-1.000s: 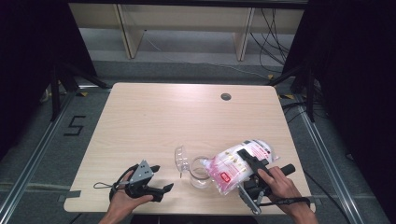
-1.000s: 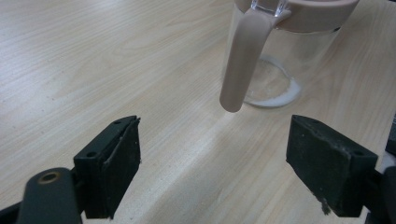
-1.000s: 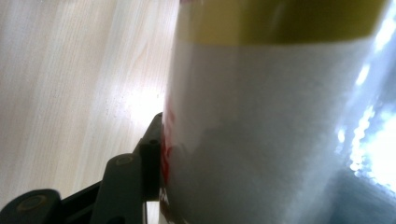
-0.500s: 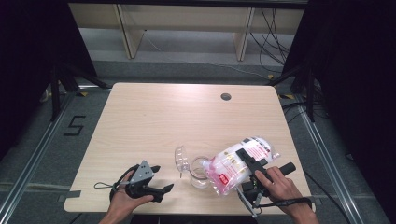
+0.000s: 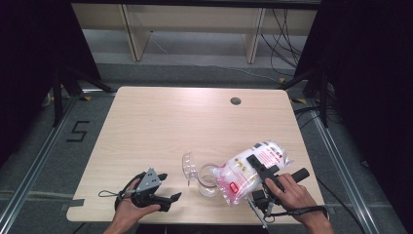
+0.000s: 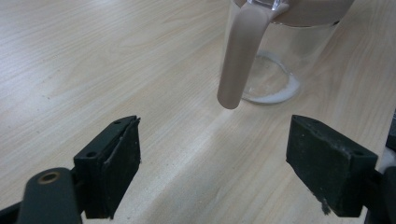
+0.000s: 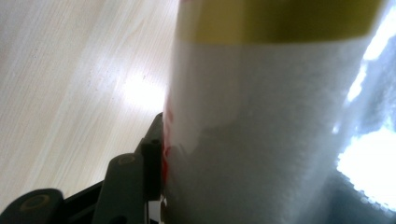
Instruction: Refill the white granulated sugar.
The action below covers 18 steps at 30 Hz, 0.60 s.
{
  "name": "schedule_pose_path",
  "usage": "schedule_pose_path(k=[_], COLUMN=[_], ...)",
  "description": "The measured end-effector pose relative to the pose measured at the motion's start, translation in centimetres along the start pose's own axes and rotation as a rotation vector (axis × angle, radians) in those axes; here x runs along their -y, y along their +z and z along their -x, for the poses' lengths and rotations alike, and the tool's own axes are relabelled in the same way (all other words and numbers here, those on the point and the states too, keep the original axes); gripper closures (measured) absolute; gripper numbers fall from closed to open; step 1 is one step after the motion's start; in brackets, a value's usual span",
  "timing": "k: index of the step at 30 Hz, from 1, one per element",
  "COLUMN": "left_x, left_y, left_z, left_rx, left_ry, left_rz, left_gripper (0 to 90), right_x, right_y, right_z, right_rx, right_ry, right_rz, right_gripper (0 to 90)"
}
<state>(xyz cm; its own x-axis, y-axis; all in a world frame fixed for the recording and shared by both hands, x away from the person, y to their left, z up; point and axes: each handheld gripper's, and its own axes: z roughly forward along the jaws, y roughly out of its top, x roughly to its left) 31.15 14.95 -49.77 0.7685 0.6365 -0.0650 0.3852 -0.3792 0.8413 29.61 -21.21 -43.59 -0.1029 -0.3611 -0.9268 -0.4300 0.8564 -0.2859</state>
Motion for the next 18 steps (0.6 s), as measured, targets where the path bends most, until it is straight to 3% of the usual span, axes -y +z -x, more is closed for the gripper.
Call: schedule_pose_path(k=[2,7,8,11,18], left_x=[0.0,0.01,0.0,0.02,0.04], left_y=[-0.02,0.04,0.04,0.08,0.08], left_z=[0.0,0.03,0.03,0.04,-0.06], left_rx=[0.001,0.001,0.001,0.001,-0.005], left_ry=[-0.001,-0.003,-0.002,-0.007,-0.001], left_rz=[0.002,0.002,0.003,0.005,-0.003], left_gripper=[17.6,17.5,17.6,17.5,17.6], right_x=[-0.06,-0.12,-0.18,-0.18,-0.21], right_y=[-0.14,-0.1,0.04,0.06,-0.21], right_z=[-0.18,-0.21,-0.03,0.0,0.01], right_rx=[-0.008,0.002,0.007,0.004,-0.013], right_ry=[0.021,0.015,-0.019,-0.019,0.004], right_rz=[-0.019,-0.01,0.004,0.005,-0.02], right_gripper=[51.0,51.1,51.2,51.2,51.4])
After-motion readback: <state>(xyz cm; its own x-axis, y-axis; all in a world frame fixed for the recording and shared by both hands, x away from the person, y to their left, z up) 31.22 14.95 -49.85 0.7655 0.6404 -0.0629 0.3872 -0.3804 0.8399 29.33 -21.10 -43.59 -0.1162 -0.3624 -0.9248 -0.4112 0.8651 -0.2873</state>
